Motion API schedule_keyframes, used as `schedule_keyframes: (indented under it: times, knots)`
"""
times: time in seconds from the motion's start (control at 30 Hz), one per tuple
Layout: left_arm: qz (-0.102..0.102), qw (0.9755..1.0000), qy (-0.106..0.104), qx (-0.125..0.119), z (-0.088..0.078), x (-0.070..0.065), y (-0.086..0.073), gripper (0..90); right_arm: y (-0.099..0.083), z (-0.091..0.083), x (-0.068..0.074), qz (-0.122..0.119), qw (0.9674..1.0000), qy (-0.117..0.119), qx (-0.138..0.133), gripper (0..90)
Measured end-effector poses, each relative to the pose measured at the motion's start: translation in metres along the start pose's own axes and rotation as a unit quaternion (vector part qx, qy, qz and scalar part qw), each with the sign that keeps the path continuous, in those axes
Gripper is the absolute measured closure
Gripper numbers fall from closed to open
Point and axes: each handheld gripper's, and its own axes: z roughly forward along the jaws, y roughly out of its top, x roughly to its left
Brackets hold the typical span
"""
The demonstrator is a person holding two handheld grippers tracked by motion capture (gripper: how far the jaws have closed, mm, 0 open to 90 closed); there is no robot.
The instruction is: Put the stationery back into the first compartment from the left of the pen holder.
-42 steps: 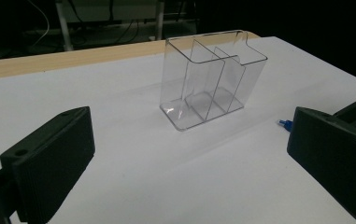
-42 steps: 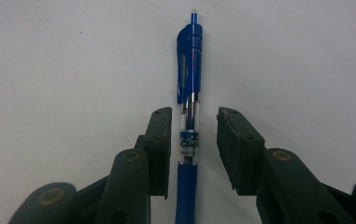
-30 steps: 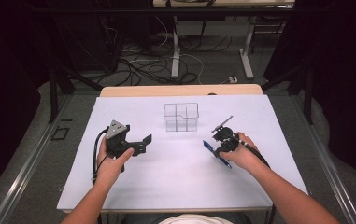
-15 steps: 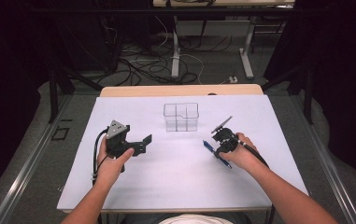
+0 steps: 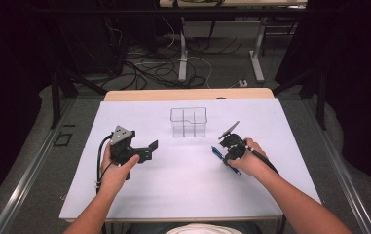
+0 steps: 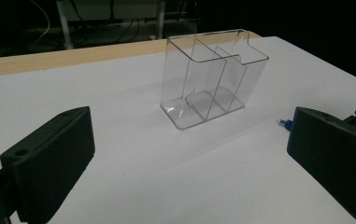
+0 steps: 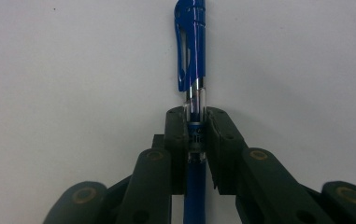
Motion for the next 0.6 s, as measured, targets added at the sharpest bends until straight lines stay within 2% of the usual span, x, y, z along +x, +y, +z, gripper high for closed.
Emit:
schedule_keyframes:
  times: [0.2, 0.33, 0.4, 0.47, 0.5, 0.57, 0.6]
  knots:
    - [0.006, 1.0000, 0.001, 0.000, -0.0001, 0.0003, 0.0004, 0.7, -0.0001, -0.0001, 0.0002, 0.002, 1.0000, 0.000, 0.000, 79.6]
    - [0.003, 1.0000, 0.001, 0.001, -0.0002, 0.0002, 0.0002, 0.7, 0.0000, -0.0007, 0.0002, 0.002, 1.0000, -0.003, 0.003, 79.6]
    - [0.000, 1.0000, 0.000, 0.001, 0.0001, -0.0001, 0.0000, 0.7, 0.0013, -0.0048, -0.0001, -0.003, 0.9998, -0.006, 0.019, 79.6]
    - [0.004, 1.0000, 0.001, 0.001, -0.0001, 0.0002, 0.0002, 0.7, 0.0011, -0.0055, -0.0003, -0.001, 1.0000, 0.000, 0.001, 79.6]
    - [0.004, 1.0000, 0.000, 0.001, -0.0001, 0.0002, 0.0002, 0.7, 0.0011, -0.0056, -0.0004, -0.002, 1.0000, -0.005, -0.007, 79.6]
    - [0.003, 1.0000, 0.000, 0.001, -0.0001, 0.0002, 0.0002, 0.7, 0.0017, -0.0081, -0.0018, -0.011, 0.9998, -0.004, -0.016, 79.6]
    - [0.002, 1.0000, 0.000, 0.001, 0.0000, 0.0001, 0.0001, 0.7, 0.0021, -0.0091, -0.0013, -0.008, 0.9998, -0.005, -0.019, 79.7]
